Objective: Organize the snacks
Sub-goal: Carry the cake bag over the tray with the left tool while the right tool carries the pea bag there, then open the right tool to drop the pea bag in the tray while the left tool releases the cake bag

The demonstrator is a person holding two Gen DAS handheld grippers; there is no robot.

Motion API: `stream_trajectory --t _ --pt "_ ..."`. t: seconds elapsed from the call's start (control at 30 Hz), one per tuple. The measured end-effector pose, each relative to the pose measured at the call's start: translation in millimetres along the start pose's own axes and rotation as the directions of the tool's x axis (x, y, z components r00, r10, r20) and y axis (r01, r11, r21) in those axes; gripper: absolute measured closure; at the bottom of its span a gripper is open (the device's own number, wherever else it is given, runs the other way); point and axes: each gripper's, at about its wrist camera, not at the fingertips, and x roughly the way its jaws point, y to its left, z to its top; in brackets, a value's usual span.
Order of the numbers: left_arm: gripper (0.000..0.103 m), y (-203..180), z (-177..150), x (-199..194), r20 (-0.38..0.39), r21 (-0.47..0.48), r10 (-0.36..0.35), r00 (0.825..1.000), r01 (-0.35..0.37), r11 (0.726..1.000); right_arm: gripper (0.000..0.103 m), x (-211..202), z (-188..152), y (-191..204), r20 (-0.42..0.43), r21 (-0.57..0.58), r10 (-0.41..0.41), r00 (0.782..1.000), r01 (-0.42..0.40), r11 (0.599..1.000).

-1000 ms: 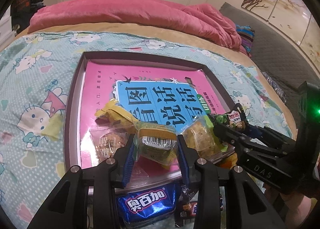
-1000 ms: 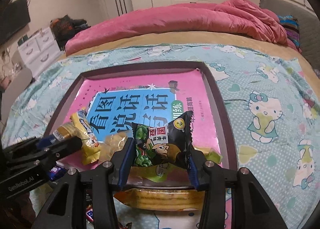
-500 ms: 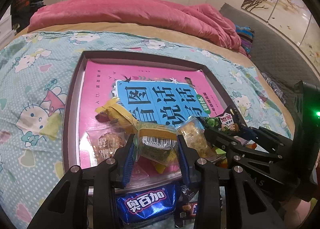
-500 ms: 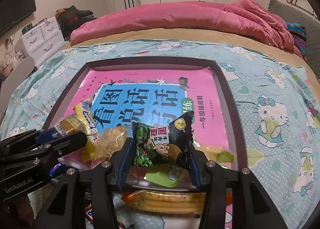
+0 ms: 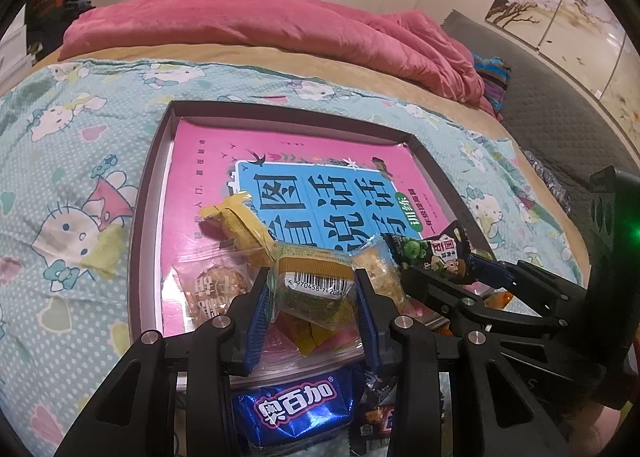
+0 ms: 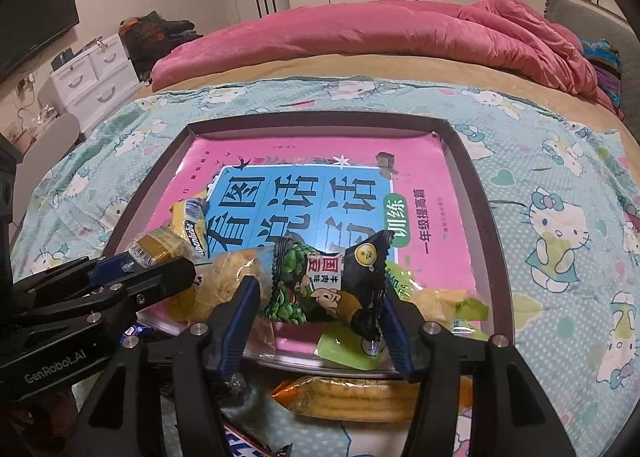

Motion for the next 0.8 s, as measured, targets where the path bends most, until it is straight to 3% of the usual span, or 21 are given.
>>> stream_trajectory --t 0.8 --pt "0.061 5 1 -6 0.012 -0.022 -0.011 1.000 0.011 1.000 0.041 -24 1 -9 0.045 0.018 -0.008 0.999 0.008 1.000"
